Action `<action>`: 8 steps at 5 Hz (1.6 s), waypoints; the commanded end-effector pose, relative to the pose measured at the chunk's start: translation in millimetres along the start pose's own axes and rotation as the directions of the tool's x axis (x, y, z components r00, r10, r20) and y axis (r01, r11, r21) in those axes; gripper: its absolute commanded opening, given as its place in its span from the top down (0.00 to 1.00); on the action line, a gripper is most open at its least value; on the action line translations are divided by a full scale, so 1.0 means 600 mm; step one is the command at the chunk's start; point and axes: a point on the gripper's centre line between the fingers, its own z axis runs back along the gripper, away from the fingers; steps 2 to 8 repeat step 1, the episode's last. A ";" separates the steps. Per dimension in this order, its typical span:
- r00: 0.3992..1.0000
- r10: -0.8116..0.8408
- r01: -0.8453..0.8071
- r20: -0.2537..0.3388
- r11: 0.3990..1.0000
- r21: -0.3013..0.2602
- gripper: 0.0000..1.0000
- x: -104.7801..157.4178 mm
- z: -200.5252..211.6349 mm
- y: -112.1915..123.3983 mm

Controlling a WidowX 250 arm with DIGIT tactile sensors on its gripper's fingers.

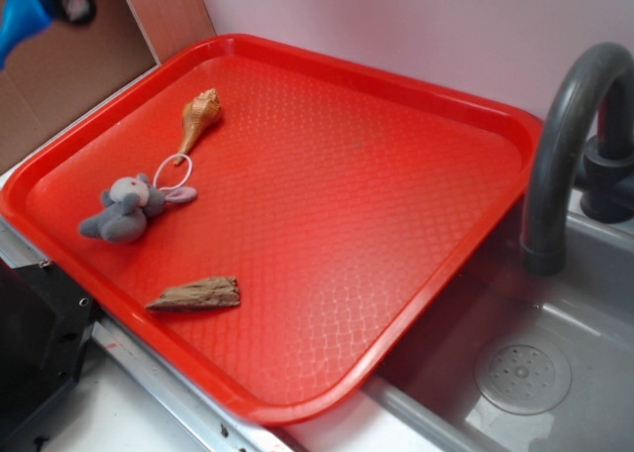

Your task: Grab the blue bottle.

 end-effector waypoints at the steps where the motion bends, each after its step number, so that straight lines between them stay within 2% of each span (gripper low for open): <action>1: 0.999 -0.032 0.032 -0.006 0.999 -0.037 1.00 0.034 0.009 -0.030; 8: 0.999 -0.032 0.032 -0.006 0.999 -0.037 1.00 0.034 0.009 -0.030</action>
